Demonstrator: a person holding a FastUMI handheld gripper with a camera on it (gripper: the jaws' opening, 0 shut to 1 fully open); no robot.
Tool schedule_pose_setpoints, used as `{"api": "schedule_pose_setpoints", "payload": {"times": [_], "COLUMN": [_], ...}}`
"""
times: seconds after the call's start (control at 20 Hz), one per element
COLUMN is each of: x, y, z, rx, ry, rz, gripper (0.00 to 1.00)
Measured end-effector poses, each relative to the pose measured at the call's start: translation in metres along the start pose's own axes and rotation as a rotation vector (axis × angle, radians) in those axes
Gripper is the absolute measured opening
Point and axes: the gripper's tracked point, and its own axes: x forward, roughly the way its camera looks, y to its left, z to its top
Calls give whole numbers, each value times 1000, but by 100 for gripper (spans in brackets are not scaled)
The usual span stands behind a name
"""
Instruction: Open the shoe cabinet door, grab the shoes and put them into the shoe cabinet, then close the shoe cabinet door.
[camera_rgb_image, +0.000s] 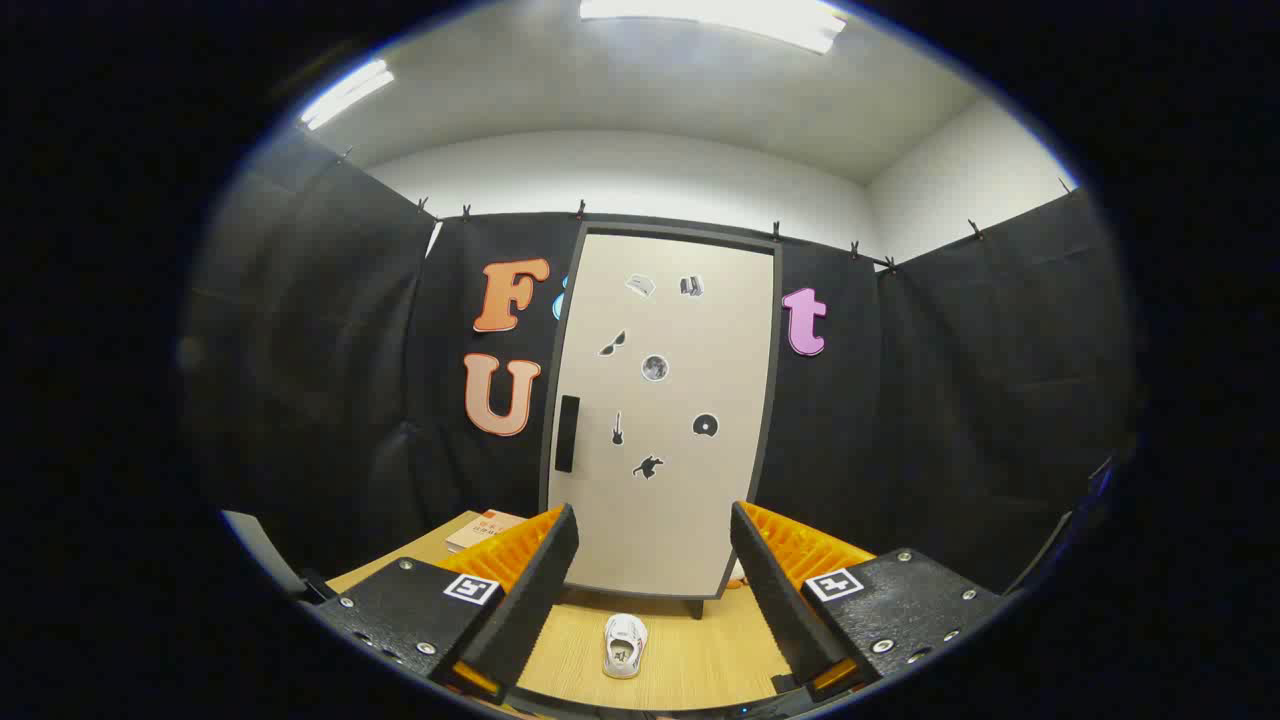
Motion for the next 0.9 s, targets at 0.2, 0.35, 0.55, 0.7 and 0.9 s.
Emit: {"api": "schedule_pose_setpoints", "payload": {"times": [0.2, 0.35, 0.55, 0.7, 0.9], "x": [0, 1, 6, 12, 28], "y": [3, 6, 15, 25, 47], "z": [-1, -1, -3, -3, -2], "rx": [13, 14, 25, 35, 45], "ry": [3, 3, 8, 7, -3], "rz": [7, 13, 27, 39, 44], "gripper": [96, 96, 96, 96, 96]}}
